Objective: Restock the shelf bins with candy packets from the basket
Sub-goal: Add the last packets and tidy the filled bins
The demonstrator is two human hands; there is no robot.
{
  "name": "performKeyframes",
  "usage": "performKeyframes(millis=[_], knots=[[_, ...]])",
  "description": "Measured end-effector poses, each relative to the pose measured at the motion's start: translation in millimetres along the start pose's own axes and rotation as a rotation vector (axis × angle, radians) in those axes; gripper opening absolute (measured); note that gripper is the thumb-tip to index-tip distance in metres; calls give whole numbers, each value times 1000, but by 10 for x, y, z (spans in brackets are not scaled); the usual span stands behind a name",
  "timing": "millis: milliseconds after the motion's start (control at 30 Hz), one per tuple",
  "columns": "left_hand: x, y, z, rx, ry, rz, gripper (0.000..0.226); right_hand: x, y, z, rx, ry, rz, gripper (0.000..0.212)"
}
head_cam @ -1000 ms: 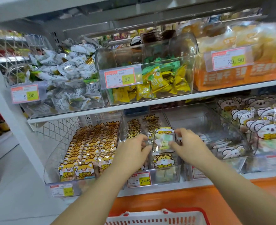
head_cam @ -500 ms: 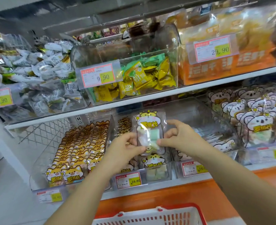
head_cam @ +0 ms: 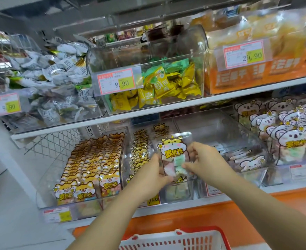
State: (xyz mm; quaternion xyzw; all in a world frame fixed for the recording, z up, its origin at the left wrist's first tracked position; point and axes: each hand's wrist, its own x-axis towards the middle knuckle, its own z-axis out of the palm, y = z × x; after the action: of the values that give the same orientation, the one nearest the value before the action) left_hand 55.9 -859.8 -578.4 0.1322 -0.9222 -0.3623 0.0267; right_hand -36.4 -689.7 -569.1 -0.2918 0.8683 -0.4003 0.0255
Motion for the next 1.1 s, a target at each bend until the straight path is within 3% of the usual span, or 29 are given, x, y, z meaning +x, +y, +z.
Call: performKeyframes(millis=[300, 433, 667, 867, 1100], knots=[[136, -122, 18, -81, -9, -9, 74, 6, -49, 2, 315, -107, 108, 27], [87, -121, 9, -135, -16, 50, 57, -24, -69, -6, 280, -123, 97, 27], [-19, -97, -348, -429, -229, -207, 36, -23, -110, 39, 246, -221, 167, 23], [15, 8, -289, 176, -81, -108, 46, 39, -129, 135, 104, -181, 150, 24], [29, 91, -67, 341, 84, -106, 45, 39, -78, 127, 20, -157, 149, 25]])
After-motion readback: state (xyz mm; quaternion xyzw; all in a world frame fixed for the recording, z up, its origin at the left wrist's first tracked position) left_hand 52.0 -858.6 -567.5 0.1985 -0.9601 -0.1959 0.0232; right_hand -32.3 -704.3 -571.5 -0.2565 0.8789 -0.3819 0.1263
